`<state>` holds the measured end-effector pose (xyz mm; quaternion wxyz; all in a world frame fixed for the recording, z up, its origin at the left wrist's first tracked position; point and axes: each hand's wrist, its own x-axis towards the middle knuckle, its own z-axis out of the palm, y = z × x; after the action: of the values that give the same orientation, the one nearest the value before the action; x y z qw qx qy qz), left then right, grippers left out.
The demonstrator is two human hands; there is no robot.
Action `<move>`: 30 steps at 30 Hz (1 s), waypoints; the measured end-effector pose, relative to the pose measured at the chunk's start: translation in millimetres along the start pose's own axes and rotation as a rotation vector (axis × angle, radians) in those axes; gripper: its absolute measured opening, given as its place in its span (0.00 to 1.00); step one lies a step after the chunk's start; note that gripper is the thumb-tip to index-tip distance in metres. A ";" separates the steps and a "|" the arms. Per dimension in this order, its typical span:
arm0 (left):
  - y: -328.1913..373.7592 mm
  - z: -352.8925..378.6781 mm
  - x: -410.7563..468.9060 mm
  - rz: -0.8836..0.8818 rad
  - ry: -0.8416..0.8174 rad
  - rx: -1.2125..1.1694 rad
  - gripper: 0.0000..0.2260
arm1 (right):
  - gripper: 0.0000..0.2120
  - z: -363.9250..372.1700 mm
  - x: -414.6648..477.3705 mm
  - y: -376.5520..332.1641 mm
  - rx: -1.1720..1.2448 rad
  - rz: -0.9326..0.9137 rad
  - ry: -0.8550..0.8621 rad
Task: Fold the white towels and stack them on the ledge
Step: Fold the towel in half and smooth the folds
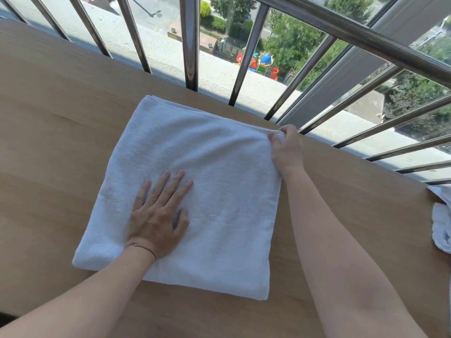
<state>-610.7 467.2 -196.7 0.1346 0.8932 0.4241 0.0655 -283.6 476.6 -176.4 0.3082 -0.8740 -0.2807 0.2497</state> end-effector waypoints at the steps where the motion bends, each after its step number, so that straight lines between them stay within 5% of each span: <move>1: 0.3 0.2 -0.1 0.000 0.001 0.001 0.27 | 0.11 0.5 1.7 -1.2 -0.029 -0.018 0.001; 8: 1.9 -2.1 0.3 -0.001 0.012 -0.005 0.27 | 0.18 35.0 -50.3 -31.2 -0.411 -0.308 0.332; 12: 2.8 -2.7 1.3 0.000 0.025 -0.003 0.27 | 0.26 88.5 -103.7 -37.5 -0.565 -0.537 -0.080; 21: 2.3 -1.9 0.7 -0.003 0.003 -0.030 0.27 | 0.28 52.4 -28.6 -26.1 -0.650 -0.024 -0.029; 25: 3.0 -2.7 0.9 -0.010 -0.019 -0.045 0.27 | 0.28 69.7 -92.1 -30.6 -0.475 -0.129 0.118; 30: 1.9 -2.0 2.1 0.018 -0.059 -0.046 0.27 | 0.28 72.0 -177.0 12.4 -0.591 -0.223 -0.004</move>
<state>-608.4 468.1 -194.3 0.1670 0.8951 0.4104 0.0501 -450.3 383.0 -187.5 0.0658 -0.8891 -0.4357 0.1239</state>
